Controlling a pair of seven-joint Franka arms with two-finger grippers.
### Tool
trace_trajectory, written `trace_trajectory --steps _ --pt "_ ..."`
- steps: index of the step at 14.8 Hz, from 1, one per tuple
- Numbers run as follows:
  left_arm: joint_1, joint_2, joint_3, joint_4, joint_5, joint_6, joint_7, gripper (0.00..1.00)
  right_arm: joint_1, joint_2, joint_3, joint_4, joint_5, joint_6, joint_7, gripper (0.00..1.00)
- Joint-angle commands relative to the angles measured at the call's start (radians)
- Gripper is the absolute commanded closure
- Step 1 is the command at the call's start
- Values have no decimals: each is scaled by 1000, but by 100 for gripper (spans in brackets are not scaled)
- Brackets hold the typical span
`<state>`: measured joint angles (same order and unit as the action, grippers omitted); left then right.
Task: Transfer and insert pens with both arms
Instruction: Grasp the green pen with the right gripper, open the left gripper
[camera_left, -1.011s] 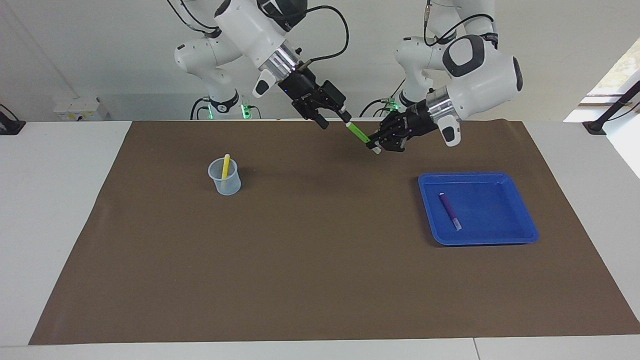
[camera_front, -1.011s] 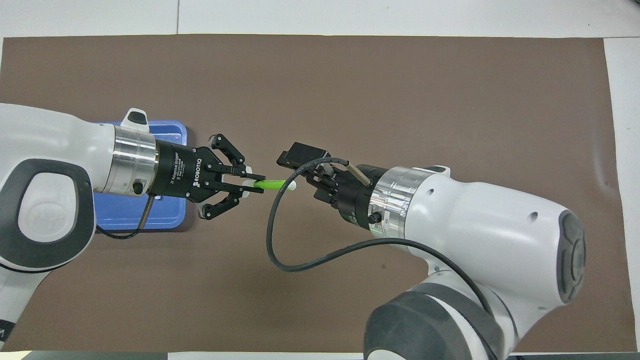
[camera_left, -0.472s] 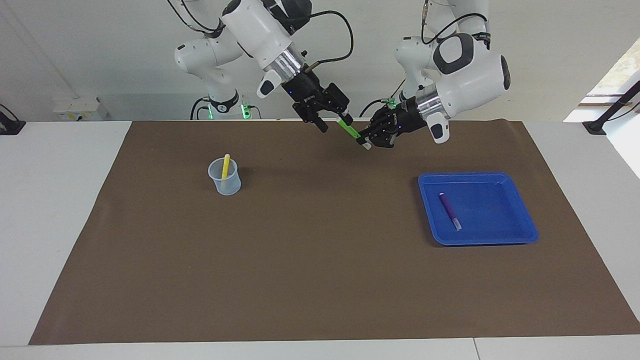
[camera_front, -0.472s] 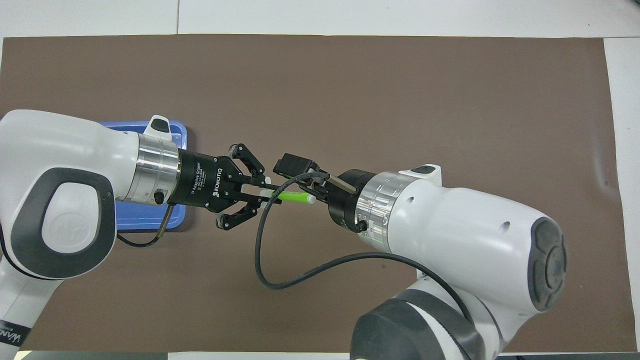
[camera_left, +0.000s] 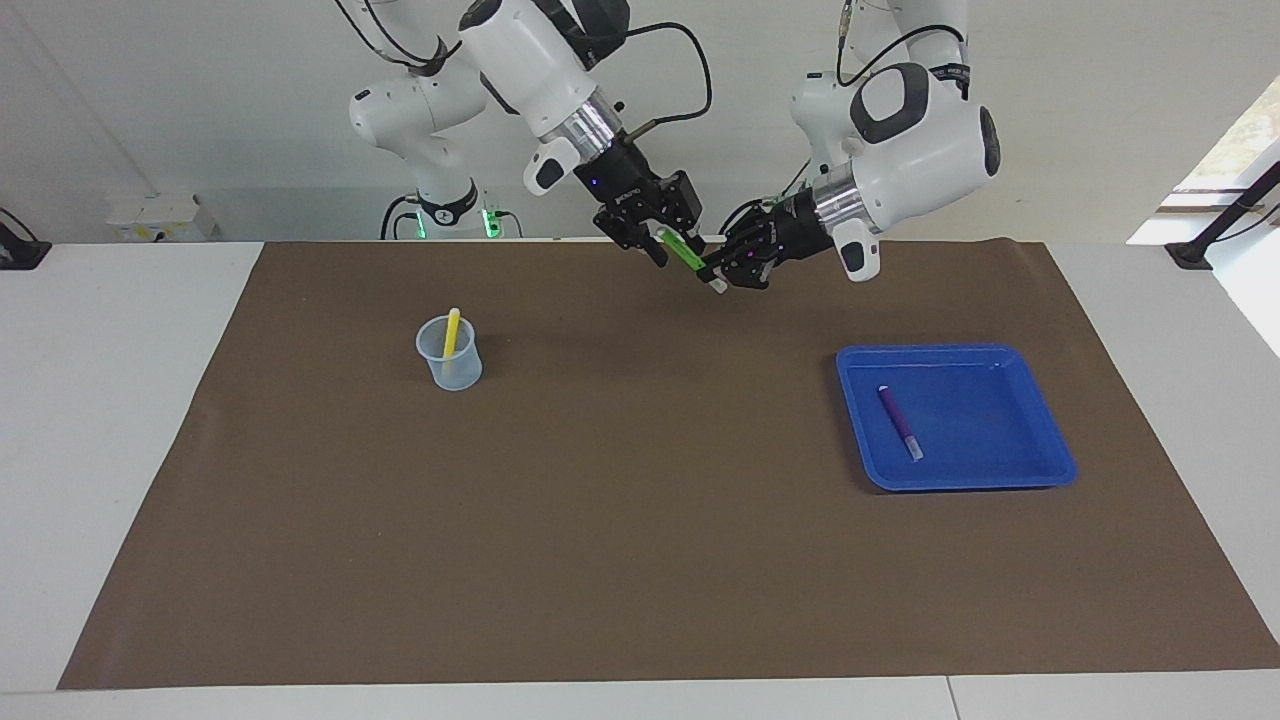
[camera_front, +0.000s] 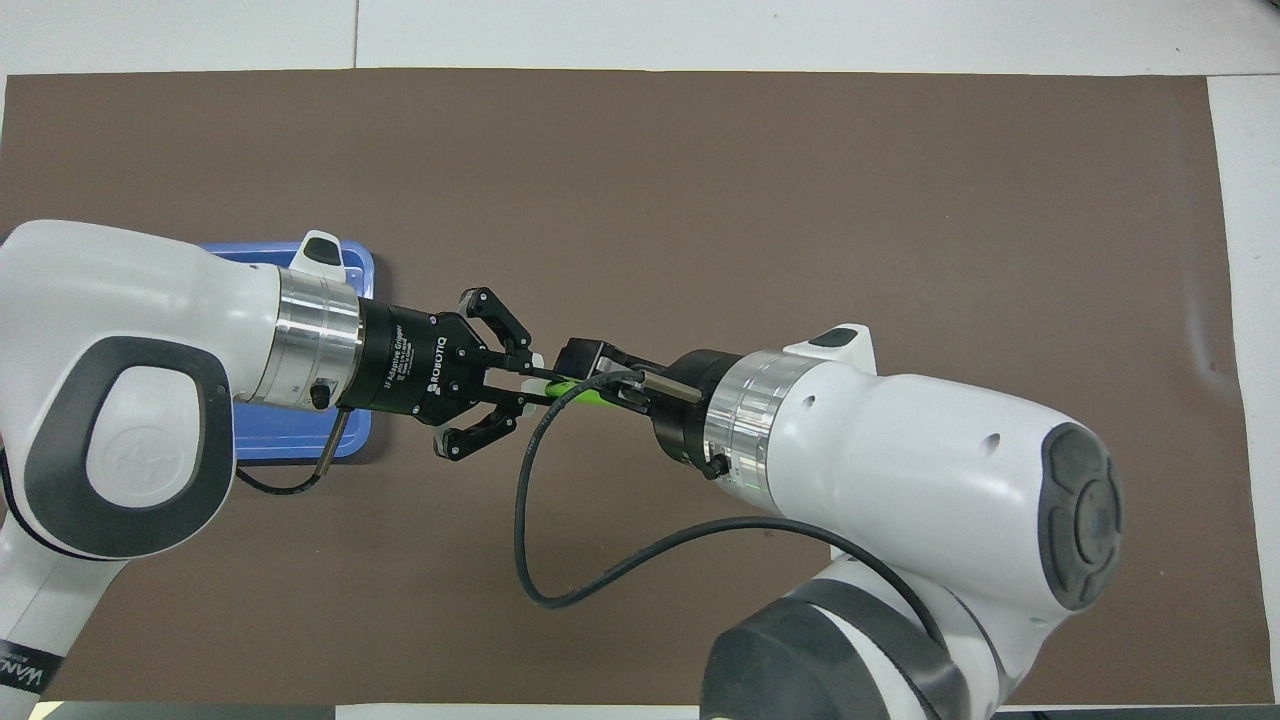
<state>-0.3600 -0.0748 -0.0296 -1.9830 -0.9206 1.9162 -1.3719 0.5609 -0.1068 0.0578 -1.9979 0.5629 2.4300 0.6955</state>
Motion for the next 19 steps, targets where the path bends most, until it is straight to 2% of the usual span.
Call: trace_trajectory --steps 1,5,8,9,11,12,13,17,19 --pt "-13 -33 10 -36 -17 20 -6 100 -3 -10 -1 -2 -15 -32 -16 41" --pt "-11 -33 10 -37 -17 20 -4 100 -4 -14 -1 -2 -15 -51 -16 64" --pt "-11 -33 10 -37 -18 20 -4 100 -4 -14 -1 -2 -15 -52 -17 95" --pt "-11 -34 10 -39 -18 20 -3 100 -4 -14 -1 -2 -15 -52 -19 100" --pt "-13 -34 10 -40 -18 23 -13 100 -7 -14 -1 -2 -15 -57 -28 100" --pt "-14 -34 10 -39 -18 30 -15 23 -13 -14 -1 -2 -15 -69 -42 100" --pt "-14 -34 10 -39 -18 40 -16 0 -16 -14 -1 -2 -15 -83 -60 100" --pt "-2 -34 14 -33 -12 38 -3 0 -61 -7 -3 11 -15 -92 -105 100" --pt "0 -33 16 -27 26 38 22 0 -111 2 -10 54 -26 -168 -164 100"
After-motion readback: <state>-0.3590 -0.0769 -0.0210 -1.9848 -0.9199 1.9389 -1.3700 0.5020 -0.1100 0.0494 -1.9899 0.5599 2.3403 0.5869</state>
